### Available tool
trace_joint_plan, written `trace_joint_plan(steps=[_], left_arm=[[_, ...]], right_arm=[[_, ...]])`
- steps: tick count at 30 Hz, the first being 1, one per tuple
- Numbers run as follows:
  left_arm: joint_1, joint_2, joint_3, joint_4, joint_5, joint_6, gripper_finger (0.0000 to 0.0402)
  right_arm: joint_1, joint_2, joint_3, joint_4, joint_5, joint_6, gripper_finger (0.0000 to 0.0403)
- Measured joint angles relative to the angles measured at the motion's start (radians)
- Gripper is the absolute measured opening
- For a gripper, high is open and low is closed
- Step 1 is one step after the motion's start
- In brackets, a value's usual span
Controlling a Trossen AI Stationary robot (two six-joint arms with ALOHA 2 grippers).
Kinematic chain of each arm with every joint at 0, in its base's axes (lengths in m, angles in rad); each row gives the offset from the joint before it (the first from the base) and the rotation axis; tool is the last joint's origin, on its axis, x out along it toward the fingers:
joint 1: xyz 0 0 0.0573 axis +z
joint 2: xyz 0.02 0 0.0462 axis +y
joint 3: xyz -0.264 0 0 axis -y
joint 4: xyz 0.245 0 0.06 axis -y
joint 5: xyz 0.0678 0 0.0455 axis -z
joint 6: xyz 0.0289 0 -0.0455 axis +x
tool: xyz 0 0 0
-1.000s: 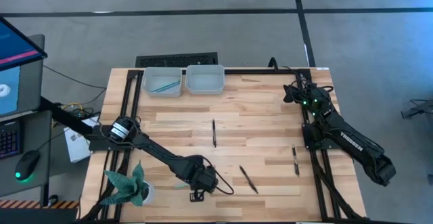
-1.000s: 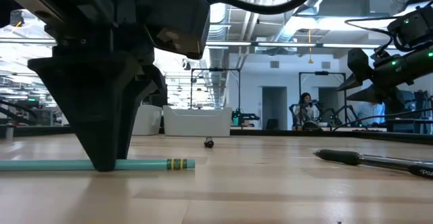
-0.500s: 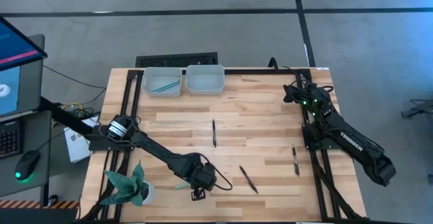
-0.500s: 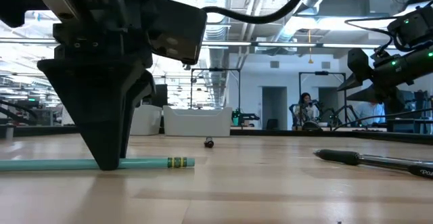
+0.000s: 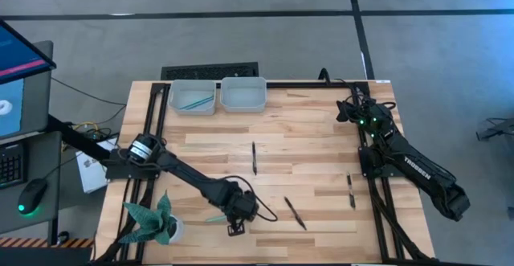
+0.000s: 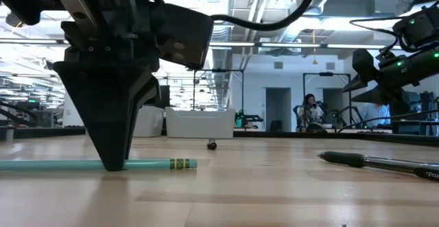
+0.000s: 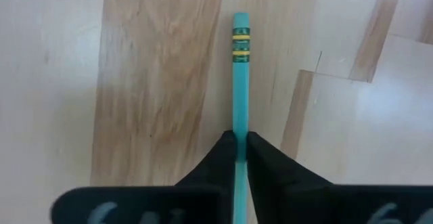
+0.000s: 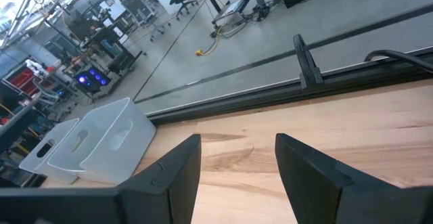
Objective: Sort pens & pencils
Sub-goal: Put the green pencil into the left gray bin
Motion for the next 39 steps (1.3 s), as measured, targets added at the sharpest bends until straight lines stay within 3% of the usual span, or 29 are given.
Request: trace_joint_plan(steps=[29,39], left_arm=[[0.033,-0.028,-0.004,0.005,0.002,0.009,0.0005],[0.057,-0.151,-0.007,-0.12,-0.179,0.006,0.0006]], right_arm=[[0.0,0.0,0.0,0.0,0.0,0.0,0.0212],[0.0,0.0,0.0,0.0,0.0,0.0,0.0212]])
